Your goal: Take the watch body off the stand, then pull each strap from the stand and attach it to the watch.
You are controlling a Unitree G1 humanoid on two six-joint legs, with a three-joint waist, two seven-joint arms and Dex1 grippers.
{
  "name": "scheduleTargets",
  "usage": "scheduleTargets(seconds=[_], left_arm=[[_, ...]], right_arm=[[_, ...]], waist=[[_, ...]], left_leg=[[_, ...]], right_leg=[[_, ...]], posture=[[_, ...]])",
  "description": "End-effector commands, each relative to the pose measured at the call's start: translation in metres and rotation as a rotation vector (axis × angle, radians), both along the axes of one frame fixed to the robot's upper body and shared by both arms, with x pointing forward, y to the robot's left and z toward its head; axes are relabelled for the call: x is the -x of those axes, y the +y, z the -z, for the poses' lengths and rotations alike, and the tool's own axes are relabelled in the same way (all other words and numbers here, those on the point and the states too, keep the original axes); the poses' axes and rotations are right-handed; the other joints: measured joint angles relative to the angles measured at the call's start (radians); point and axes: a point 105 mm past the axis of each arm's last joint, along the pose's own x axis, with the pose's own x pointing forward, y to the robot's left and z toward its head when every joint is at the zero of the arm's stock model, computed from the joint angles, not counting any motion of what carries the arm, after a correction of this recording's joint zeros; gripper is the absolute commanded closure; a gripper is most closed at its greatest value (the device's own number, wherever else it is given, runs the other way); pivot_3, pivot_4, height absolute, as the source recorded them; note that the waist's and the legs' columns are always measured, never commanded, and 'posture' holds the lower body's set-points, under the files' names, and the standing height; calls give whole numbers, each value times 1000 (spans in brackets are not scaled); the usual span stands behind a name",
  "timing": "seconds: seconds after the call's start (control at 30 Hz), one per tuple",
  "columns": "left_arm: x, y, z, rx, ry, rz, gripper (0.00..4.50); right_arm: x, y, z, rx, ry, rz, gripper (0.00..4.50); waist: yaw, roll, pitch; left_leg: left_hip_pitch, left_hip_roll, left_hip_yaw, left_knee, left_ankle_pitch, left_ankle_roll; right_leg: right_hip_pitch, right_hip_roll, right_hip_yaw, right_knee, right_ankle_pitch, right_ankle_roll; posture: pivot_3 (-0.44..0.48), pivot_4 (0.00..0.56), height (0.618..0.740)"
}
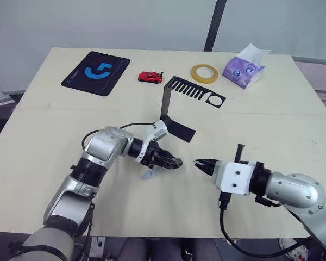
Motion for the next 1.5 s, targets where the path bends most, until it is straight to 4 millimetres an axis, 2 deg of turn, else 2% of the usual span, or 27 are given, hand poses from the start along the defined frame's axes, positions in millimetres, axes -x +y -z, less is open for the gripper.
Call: scheduleTargets(seconds=[0.03,0.43,0.97,1.5], left_arm=[[-2,-1,-13,39,27,-2,2779],[-3,-9,-26,70,45,-19,2779],[-4,-10,-31,83,35,-33,2779],[-10,-10,-29,86,28,-48,2779]], right_arm=[[-4,7,-1,25,-68,-25,4500],[-26,10,7,46,-90,26,4500],[-29,13,10,38,-85,29,4500],[-31,6,6,32,-108,67,4500]], waist=[[0,0,0],[-1,0,0],[-1,0,0],[0,0,0]], left_leg=[[0,0,0,0,0,0],[0,0,0,0,0,-1],[0,0,0,0,0,-1],[0,0,0,0,0,-1]], right_leg=[[0,0,0,0,0,0],[0,0,0,0,0,0],[0,0,0,0,0,0],[0,0,0,0,0,0]], posture=[[0,150,738],[0,150,738],[0,150,738],[0,150,738]])
